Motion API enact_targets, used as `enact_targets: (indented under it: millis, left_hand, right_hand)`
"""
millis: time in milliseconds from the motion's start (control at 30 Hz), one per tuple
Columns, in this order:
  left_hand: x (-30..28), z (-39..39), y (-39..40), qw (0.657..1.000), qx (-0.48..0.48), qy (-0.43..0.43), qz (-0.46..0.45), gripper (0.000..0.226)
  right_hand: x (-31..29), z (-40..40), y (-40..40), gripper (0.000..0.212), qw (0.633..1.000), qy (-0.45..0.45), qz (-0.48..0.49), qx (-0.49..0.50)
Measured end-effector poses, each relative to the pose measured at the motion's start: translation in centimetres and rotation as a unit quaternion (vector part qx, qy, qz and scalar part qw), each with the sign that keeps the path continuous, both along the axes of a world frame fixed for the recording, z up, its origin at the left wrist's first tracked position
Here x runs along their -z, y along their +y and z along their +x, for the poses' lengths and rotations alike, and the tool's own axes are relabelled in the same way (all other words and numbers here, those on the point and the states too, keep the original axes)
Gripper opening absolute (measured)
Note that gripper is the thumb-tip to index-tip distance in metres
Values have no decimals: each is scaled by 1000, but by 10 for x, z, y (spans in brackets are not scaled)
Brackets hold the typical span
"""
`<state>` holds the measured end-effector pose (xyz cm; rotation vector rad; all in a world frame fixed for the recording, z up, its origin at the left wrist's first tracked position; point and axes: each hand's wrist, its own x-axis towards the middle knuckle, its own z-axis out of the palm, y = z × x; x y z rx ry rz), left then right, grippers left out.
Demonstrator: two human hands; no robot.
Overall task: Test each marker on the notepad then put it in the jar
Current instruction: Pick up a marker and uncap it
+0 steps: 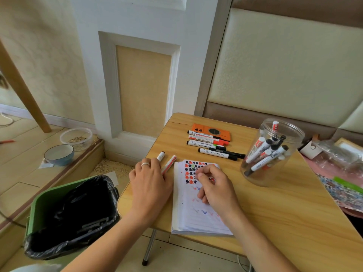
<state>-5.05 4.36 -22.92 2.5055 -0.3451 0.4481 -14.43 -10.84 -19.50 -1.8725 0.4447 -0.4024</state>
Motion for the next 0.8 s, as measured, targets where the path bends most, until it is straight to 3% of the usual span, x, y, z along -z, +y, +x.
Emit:
enact_targets:
  millis: [233,433,500,600,667,800]
  left_hand:
    - [-3,0,-2,999,23,-17,24,35]
    - [-3,-3,-4,997,16,-63,32,36]
    - [-7,-5,-4,993,65,-98,12,34]
    - [-10,-7,-6,967,228,-111,-5,26]
    - [-9,-7,-6,950,300,-83,-9,30]
    - [-11,-7,-5,948,316,-31,-39,42]
  right_hand:
    - [3,2,-1,15,999,5,-42,-7]
    - [-1,0,0,16,984,-32,-172,-30]
    - [-6,-1,-9,14,965,-58,-255,-9]
    - [-7,-3,-32,11,915,-40,-402,21]
    - [-1,-5,-42,10,902,-12,-433,6]
    - [14,-10,-42,17,882,-2,-469,-46]
